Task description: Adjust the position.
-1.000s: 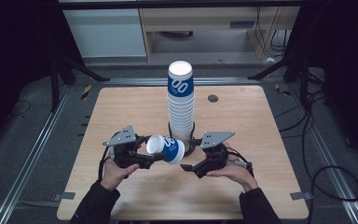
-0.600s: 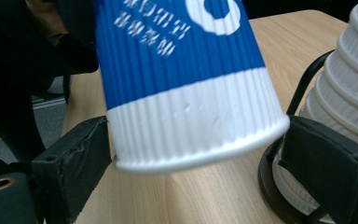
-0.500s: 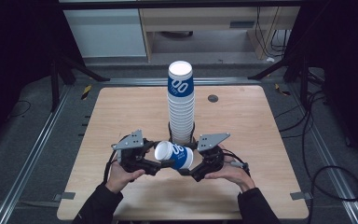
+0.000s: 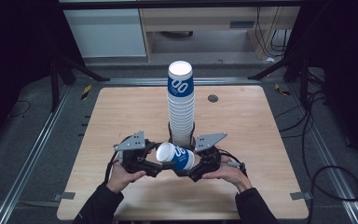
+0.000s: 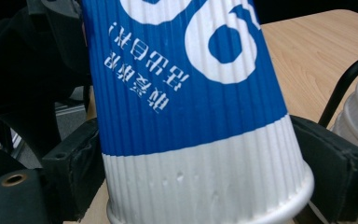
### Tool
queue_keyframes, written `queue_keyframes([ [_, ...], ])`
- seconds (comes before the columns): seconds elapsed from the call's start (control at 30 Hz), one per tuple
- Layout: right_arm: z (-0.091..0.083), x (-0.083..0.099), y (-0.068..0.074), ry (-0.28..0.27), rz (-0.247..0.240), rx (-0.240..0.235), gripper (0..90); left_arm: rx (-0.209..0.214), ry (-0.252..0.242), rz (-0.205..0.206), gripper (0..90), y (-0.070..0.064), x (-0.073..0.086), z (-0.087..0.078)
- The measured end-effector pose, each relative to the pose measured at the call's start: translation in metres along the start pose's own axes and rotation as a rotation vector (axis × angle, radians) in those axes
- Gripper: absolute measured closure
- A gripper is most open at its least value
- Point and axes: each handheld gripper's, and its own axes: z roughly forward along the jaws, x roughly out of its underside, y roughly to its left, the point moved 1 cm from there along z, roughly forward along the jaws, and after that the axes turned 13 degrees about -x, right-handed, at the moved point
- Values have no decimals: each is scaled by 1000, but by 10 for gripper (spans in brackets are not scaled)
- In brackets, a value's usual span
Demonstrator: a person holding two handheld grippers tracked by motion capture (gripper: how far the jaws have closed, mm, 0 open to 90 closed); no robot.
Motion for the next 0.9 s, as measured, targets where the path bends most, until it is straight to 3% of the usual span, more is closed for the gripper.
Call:
queue_keyframes([
  [0.3, -2, 0, 0, 16, -14, 6, 145, -1, 9, -13, 250, 1, 1, 1],
  [0.6, -7, -1, 2, 30, -32, 29, 149, -13, 31, 7, 149, 2, -5, -6],
  [0.77, -11, 0, 1, 69, -42, 61, 148, -28, 79, 24, 127, 7, -3, -11],
  [0.9, -8, 1, 2, 119, -57, 79, 148, -23, 152, 53, 113, 7, 2, -5],
])
